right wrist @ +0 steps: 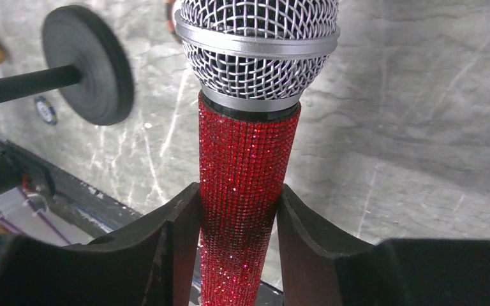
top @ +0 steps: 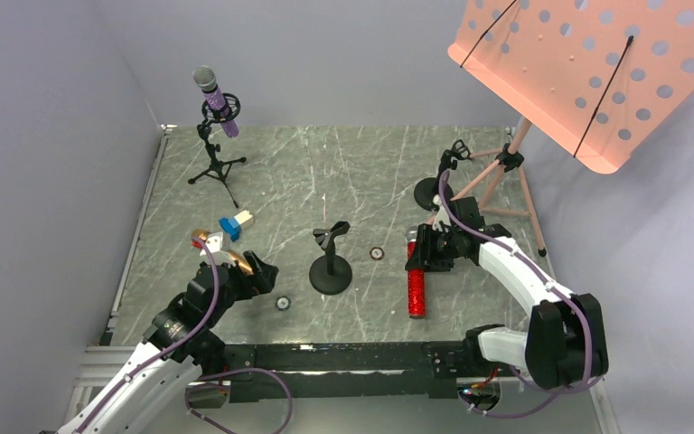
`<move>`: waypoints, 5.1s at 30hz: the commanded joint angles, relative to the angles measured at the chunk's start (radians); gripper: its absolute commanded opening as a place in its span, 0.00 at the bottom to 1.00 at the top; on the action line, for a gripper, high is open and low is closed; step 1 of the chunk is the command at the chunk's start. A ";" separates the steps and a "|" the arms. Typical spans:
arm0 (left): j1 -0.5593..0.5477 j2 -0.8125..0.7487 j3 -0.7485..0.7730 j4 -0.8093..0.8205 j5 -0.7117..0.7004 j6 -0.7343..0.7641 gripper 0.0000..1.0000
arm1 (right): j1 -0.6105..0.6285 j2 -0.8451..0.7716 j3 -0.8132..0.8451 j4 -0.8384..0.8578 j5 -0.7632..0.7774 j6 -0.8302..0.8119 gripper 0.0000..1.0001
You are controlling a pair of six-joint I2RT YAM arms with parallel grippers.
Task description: Attach the microphones to the stand
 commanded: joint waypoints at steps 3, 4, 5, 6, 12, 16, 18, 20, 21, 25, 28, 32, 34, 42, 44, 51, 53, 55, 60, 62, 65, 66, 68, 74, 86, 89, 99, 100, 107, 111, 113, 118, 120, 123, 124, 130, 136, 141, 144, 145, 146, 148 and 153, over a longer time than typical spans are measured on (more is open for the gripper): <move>0.004 -0.026 0.044 0.034 0.079 0.045 0.99 | 0.007 -0.059 0.035 0.046 -0.173 -0.083 0.00; 0.004 -0.034 0.046 0.042 0.102 0.055 0.99 | 0.007 -0.060 0.046 0.052 -0.182 -0.086 0.00; 0.004 -0.048 0.048 0.051 0.122 0.066 0.99 | 0.007 -0.060 0.056 0.060 -0.198 -0.097 0.00; 0.005 -0.060 0.050 0.060 0.146 0.072 0.99 | 0.006 -0.062 0.068 0.067 -0.232 -0.132 0.00; 0.005 -0.157 0.060 0.191 0.318 0.082 0.99 | 0.006 -0.098 0.190 0.056 -0.299 -0.328 0.00; 0.004 -0.114 0.099 0.332 0.444 0.069 0.99 | 0.006 -0.108 0.301 -0.004 -0.415 -0.532 0.00; 0.004 -0.045 0.145 0.422 0.521 0.059 0.99 | 0.006 -0.083 0.376 -0.070 -0.490 -0.636 0.00; 0.004 0.044 0.191 0.517 0.630 0.042 0.99 | 0.006 -0.055 0.453 -0.157 -0.563 -0.739 0.00; 0.003 0.096 0.218 0.566 0.675 0.029 0.99 | 0.006 -0.042 0.485 -0.187 -0.600 -0.793 0.00; -0.006 0.294 0.310 0.748 0.814 -0.010 0.99 | 0.006 -0.004 0.597 -0.286 -0.689 -0.910 0.00; -0.046 0.420 0.371 0.849 0.831 -0.008 0.99 | 0.006 0.008 0.645 -0.323 -0.736 -0.939 0.00; -0.137 0.579 0.466 0.888 0.794 0.047 0.99 | 0.005 0.011 0.681 -0.346 -0.796 -0.940 0.00; -0.187 0.640 0.518 0.866 0.723 0.093 0.99 | 0.005 0.014 0.697 -0.362 -0.824 -0.943 0.00; -0.304 0.847 0.630 0.965 0.570 0.183 0.98 | 0.007 0.020 0.722 -0.398 -0.902 -0.960 0.00; -0.318 0.890 0.663 0.981 0.565 0.186 0.97 | 0.008 0.020 0.722 -0.411 -0.911 -0.976 0.00; -0.341 0.971 0.692 1.061 0.522 0.202 0.99 | 0.009 0.005 0.708 -0.430 -0.936 -1.004 0.00; -0.344 0.981 0.694 1.068 0.515 0.205 0.96 | 0.009 0.003 0.702 -0.429 -0.942 -1.007 0.00; -0.346 0.990 0.696 1.078 0.514 0.205 0.94 | 0.009 0.001 0.696 -0.427 -0.946 -1.007 0.00; -0.347 1.007 0.705 1.100 0.506 0.216 0.86 | 0.009 0.001 0.678 -0.416 -0.949 -1.003 0.00; -0.347 1.014 0.715 1.101 0.496 0.222 0.81 | 0.010 -0.001 0.674 -0.416 -0.947 -1.003 0.00; -0.348 1.027 0.738 1.087 0.488 0.231 0.74 | 0.010 -0.002 0.671 -0.417 -0.945 -1.007 0.00; -0.347 1.033 0.744 1.083 0.491 0.237 0.70 | 0.011 -0.004 0.670 -0.417 -0.945 -1.007 0.00; -0.348 1.044 0.756 1.071 0.496 0.242 0.58 | 0.012 -0.005 0.663 -0.413 -0.943 -1.005 0.00; -0.347 1.061 0.777 1.067 0.550 0.266 0.12 | 0.012 -0.019 0.637 -0.382 -0.936 -0.979 0.00; -0.343 1.026 0.790 1.071 0.628 0.366 0.00 | 0.010 -0.073 0.562 -0.250 -0.940 -0.861 0.59; -0.341 1.035 0.802 1.075 0.651 0.369 0.00 | 0.011 -0.081 0.545 -0.220 -0.957 -0.839 0.74; -0.341 1.091 0.840 1.116 0.696 0.339 0.00 | 0.011 -0.017 0.559 -0.092 -1.061 -0.683 1.00; -0.341 1.093 0.842 1.115 0.698 0.340 0.00 | 0.010 -0.012 0.560 -0.090 -1.062 -0.680 1.00; -0.335 1.063 0.851 1.078 0.700 0.376 0.00 | 0.011 -0.072 0.484 -0.112 -0.963 -0.778 1.00; -0.313 1.037 0.848 1.069 0.717 0.376 0.00 | 0.010 -0.170 0.380 -0.075 -0.901 -0.854 1.00; -0.300 1.025 0.847 1.070 0.723 0.371 0.00 | 0.010 -0.206 0.303 0.014 -0.920 -0.793 1.00; -0.288 1.005 0.856 1.067 0.738 0.360 0.00 | 0.010 -0.213 0.236 0.102 -0.960 -0.748 1.00; -0.286 1.001 0.859 1.070 0.742 0.356 0.00 | 0.011 -0.192 0.244 0.115 -0.979 -0.731 0.99; -0.285 1.001 0.867 1.070 0.744 0.355 0.00 | 0.011 -0.149 0.261 0.114 -1.002 -0.724 0.94; -0.285 1.003 0.872 1.066 0.745 0.355 0.00 | 0.011 -0.139 0.267 0.101 -1.003 -0.735 0.93; -0.280 1.003 0.887 1.036 0.753 0.370 0.00 | 0.011 -0.151 0.252 0.139 -1.005 -0.701 0.86; -0.274 1.007 0.895 1.032 0.765 0.363 0.00 | 0.011 -0.172 0.199 0.296 -1.033 -0.564 0.78; -0.273 1.013 0.889 1.043 0.764 0.351 0.00 | 0.012 -0.149 0.209 0.287 -1.065 -0.567 0.62; -0.272 1.016 0.888 1.047 0.762 0.347 0.00 | 0.016 -0.148 0.194 0.316 -1.069 -0.548 0.43; -0.273 1.015 0.889 1.047 0.761 0.347 0.00 | 0.017 -0.149 0.187 0.331 -1.068 -0.537 0.33; -0.272 1.014 0.891 1.048 0.762 0.346 0.00 | 0.018 -0.151 0.180 0.344 -1.068 -0.525 0.24; -0.271 1.012 0.891 1.051 0.762 0.342 0.00 | 0.020 -0.157 0.174 0.352 -1.070 -0.520 0.13; -0.267 0.994 0.870 1.053 0.756 0.323 0.14 | 0.021 -0.157 0.205 0.276 -1.068 -0.591 0.04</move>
